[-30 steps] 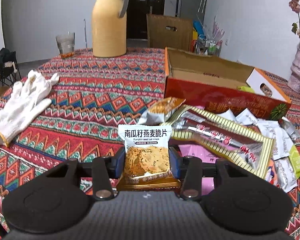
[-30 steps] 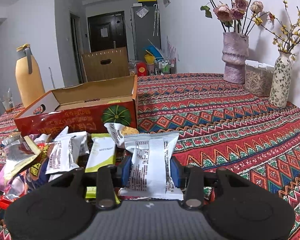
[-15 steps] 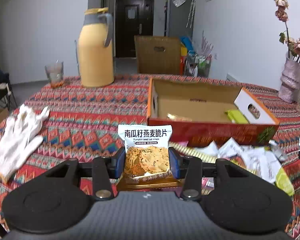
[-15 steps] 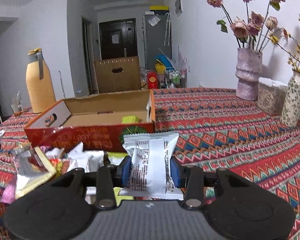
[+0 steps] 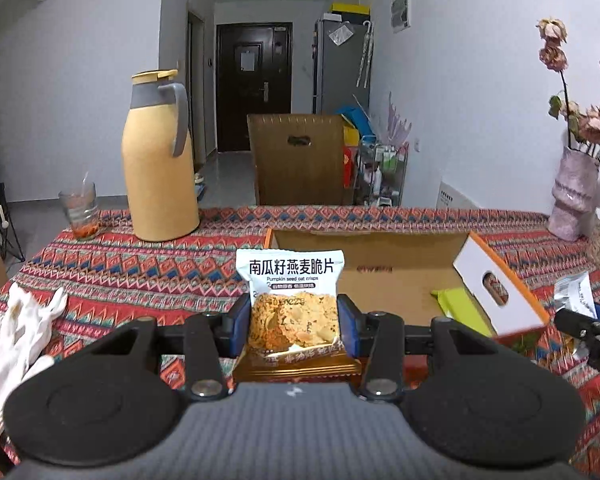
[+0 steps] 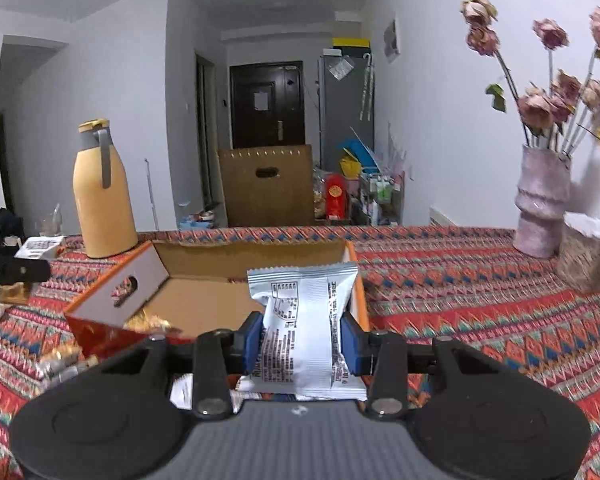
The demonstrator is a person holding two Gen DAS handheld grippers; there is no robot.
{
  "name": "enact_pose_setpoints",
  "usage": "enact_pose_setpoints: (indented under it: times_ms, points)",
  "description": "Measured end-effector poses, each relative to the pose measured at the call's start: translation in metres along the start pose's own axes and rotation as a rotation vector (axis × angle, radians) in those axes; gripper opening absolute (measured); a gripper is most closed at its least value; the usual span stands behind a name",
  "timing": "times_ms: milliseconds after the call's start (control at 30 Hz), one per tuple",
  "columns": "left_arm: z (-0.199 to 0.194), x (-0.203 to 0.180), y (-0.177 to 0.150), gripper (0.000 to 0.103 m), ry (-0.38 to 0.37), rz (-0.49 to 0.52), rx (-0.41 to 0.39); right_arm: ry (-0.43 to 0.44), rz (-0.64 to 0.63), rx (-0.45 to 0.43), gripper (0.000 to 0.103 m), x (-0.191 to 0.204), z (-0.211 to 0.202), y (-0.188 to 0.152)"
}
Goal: Organize snacks
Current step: 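Carry both packets over the box and open both grippers to drop them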
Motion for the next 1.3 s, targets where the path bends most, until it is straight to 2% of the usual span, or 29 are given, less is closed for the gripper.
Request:
enact_pose_setpoints:
  times_ms: [233, 433, 567, 767, 967, 1033, 1067, 1100, 1133, 1167, 1200, 1233, 1267, 1300]
  points:
    - [0.029, -0.007, 0.025, 0.045, 0.002, -0.039, -0.007, 0.021, -0.010, -0.006, 0.040, 0.013, 0.035, 0.032]
    - [0.063, -0.015, 0.035, 0.045, 0.023, -0.046, -0.007, 0.020, -0.008, 0.015, 0.040, 0.020, 0.075, 0.044]
    - [0.082, -0.019, 0.025, 0.045, 0.054, -0.049, -0.026, -0.006, 0.021, 0.021, 0.040, 0.015, 0.095, 0.037]
    - [0.101, -0.024, 0.010, 0.045, 0.026, -0.026, 0.022, -0.008, 0.009, 0.031, 0.040, 0.013, 0.105, 0.030]
    - [0.110, -0.021, 0.001, 0.045, 0.011, -0.036, 0.055, -0.008, 0.007, 0.077, 0.040, 0.017, 0.117, 0.021]
    - [0.107, -0.023, 0.002, 0.046, 0.004, -0.040, 0.046, -0.017, 0.018, 0.084, 0.045, 0.017, 0.117, 0.020]
    - [0.105, -0.022, 0.002, 0.053, 0.002, -0.043, 0.037, -0.024, 0.025, 0.081, 0.046, 0.016, 0.116, 0.020]
    - [0.103, -0.022, 0.003, 0.059, 0.001, -0.044, 0.030, -0.025, 0.031, 0.078, 0.054, 0.015, 0.115, 0.020]
    - [0.100, -0.022, 0.004, 0.074, 0.002, -0.046, 0.019, -0.023, 0.044, 0.075, 0.061, 0.013, 0.113, 0.020]
    - [0.097, -0.022, 0.006, 0.090, 0.010, -0.048, 0.007, -0.023, 0.054, 0.068, 0.078, 0.011, 0.111, 0.021]
    - [0.094, -0.020, 0.007, 0.097, 0.023, -0.051, -0.006, -0.025, 0.062, 0.058, 0.094, 0.009, 0.108, 0.022]
    - [0.091, -0.019, 0.009, 0.102, 0.038, -0.055, -0.026, -0.025, 0.070, 0.047, 0.099, 0.007, 0.106, 0.023]
    - [0.089, -0.017, 0.010, 0.103, 0.046, -0.058, -0.042, -0.019, 0.080, 0.036, 0.103, 0.006, 0.104, 0.024]
    - [0.087, -0.017, 0.011, 0.103, 0.045, -0.062, -0.044, -0.012, 0.088, 0.029, 0.103, 0.006, 0.102, 0.025]
Point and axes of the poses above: each gripper's, at about its wrist camera, not at the fingertips, and z roughly the way its jaws point, x to its left, y to its top, the point moved 10 cm from there along z, roughly the way its jaws point, and after that the axes turned 4 degrees about x, right-handed, at the moved point
